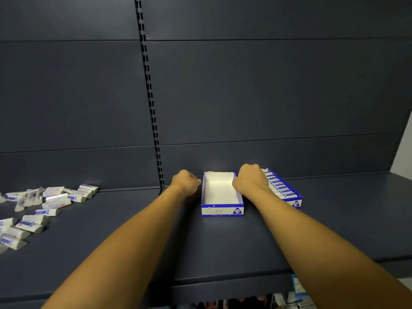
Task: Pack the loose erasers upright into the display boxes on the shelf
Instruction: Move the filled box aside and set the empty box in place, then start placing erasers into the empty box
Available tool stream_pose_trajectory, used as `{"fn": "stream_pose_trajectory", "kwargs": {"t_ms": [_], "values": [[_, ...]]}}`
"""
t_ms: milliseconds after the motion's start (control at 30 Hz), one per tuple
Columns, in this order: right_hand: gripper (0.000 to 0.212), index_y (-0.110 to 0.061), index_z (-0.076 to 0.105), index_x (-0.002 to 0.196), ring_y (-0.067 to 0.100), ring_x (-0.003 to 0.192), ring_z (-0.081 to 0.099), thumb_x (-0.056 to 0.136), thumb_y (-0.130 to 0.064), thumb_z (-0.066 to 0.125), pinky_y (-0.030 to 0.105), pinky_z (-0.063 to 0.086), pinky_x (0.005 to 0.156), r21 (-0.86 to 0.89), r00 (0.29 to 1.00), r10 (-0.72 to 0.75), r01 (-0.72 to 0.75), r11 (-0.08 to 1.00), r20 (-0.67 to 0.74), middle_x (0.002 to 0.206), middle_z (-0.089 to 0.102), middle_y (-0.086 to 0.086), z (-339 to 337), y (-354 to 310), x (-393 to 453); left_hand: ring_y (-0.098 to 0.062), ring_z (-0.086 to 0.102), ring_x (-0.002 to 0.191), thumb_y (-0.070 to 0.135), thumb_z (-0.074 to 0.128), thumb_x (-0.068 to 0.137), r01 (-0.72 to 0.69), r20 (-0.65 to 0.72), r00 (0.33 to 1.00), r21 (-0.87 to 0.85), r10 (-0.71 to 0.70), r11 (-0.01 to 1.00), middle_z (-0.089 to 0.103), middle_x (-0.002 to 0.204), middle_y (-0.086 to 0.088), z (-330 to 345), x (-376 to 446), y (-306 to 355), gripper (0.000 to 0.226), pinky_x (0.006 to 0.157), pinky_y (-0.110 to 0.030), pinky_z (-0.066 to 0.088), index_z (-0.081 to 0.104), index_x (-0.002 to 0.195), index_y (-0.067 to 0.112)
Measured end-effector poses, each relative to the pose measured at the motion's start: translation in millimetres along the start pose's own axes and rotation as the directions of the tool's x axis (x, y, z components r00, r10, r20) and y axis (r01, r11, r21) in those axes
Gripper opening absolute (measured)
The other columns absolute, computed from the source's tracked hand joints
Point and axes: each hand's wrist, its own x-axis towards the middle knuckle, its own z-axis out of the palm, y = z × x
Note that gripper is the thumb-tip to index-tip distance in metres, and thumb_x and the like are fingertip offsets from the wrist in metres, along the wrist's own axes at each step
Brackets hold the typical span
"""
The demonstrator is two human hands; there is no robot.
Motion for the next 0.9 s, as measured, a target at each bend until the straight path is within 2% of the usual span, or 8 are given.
{"fn": "stream_pose_trajectory", "kwargs": {"t_ms": [100,267,400,533,600,700,767,900], "values": [[0.014,-0.011,0.059,0.099,0.026,0.090,0.062,0.093,-0.024,0.062,0.032,0.050,0.068,-0.035,0.999,-0.035,0.034,0.999,-0.039,0.107,0.067,0.011,-7.6,-1.1,-5.5,-0.032,0.067,0.106,0.015,0.059,0.098,-0.027,-0.044,0.999,0.102,0.032,0.994,0.069,0.115,-0.015,-19.3,-9.0,-2.5,0.025,0.095,-0.043,0.056,0.070,0.118,0.004],[0.017,-0.011,0.061,0.106,0.027,0.090,0.061,0.094,-0.021,0.057,0.032,0.047,0.067,-0.077,0.981,-0.196,0.196,0.977,0.010,0.109,0.066,0.011,-18.9,-10.6,-27.1,-0.030,0.066,0.097,0.006,0.053,0.096,-0.049,-0.114,0.989,0.334,0.091,0.941,0.066,0.113,-0.014,-49.1,-50.4,-10.6,0.026,0.086,-0.031,0.055,0.068,0.118,0.004],[0.020,-0.011,0.063,0.109,0.029,0.101,0.062,0.092,-0.018,0.054,0.033,0.050,0.073,-0.084,0.923,-0.375,0.382,0.920,0.087,0.116,0.064,0.010,-20.0,-27.5,-51.9,-0.027,0.058,0.071,0.008,0.050,0.092,0.026,-0.207,0.975,0.475,0.083,0.880,0.064,0.091,-0.015,-75.1,-91.8,-28.4,0.019,0.066,-0.037,0.053,0.068,0.095,0.002],[0.012,-0.012,0.051,0.078,0.027,0.084,0.055,0.089,-0.014,0.053,0.028,0.040,0.057,-0.034,0.867,-0.480,0.488,0.872,0.136,0.103,0.063,0.010,-12.9,-56.6,-81.8,-0.036,0.058,0.070,0.009,0.049,0.086,0.139,-0.325,0.944,0.566,0.065,0.813,0.057,0.075,-0.015,-105.9,-134.2,-55.2,0.016,0.060,-0.036,0.043,0.052,0.070,0.006],[0.014,-0.012,0.048,0.076,0.027,0.082,0.053,0.090,-0.015,0.053,0.028,0.044,0.063,-0.027,0.837,-0.517,0.529,0.848,0.178,0.101,0.063,0.010,-8.3,-74.4,-96.6,-0.040,0.063,0.088,0.011,0.048,0.088,0.186,-0.375,0.925,0.599,0.067,0.779,0.064,0.093,-0.021,-122.3,-154.1,-67.7,0.015,0.067,-0.037,0.043,0.052,0.075,0.007],[0.008,-0.012,0.054,0.089,0.028,0.087,0.054,0.092,-0.019,0.052,0.035,0.044,0.078,-0.036,0.790,-0.572,0.592,0.805,0.220,0.105,0.064,0.010,-1.0,-102.7,-117.7,-0.038,0.062,0.107,0.021,0.047,0.094,0.303,-0.458,0.887,0.678,0.062,0.670,0.063,0.117,-0.017,-146.0,-183.1,-82.6,0.024,0.077,-0.037,0.044,0.063,0.105,0.007],[0.010,-0.013,0.055,0.090,0.029,0.092,0.058,0.093,-0.022,0.052,0.032,0.045,0.072,-0.050,0.766,-0.596,0.623,0.781,0.240,0.106,0.064,0.010,5.3,-121.8,-130.9,-0.035,0.062,0.108,0.028,0.046,0.096,0.366,-0.490,0.869,0.724,0.063,0.585,0.063,0.120,-0.012,-162.1,-198.6,-94.0,0.030,0.076,-0.035,0.042,0.064,0.113,0.010],[0.022,-0.015,0.048,0.074,0.027,0.086,0.053,0.094,-0.024,0.052,0.031,0.043,0.069,-0.060,0.724,-0.629,0.668,0.742,0.282,0.095,0.058,0.007,20.0,-164.1,-156.2,-0.030,0.065,0.099,0.029,0.045,0.097,0.423,-0.520,0.852,0.749,0.056,0.510,0.068,0.113,-0.007,-197.4,-224.8,-119.8,0.028,0.069,-0.033,0.044,0.068,0.105,0.016]]}}
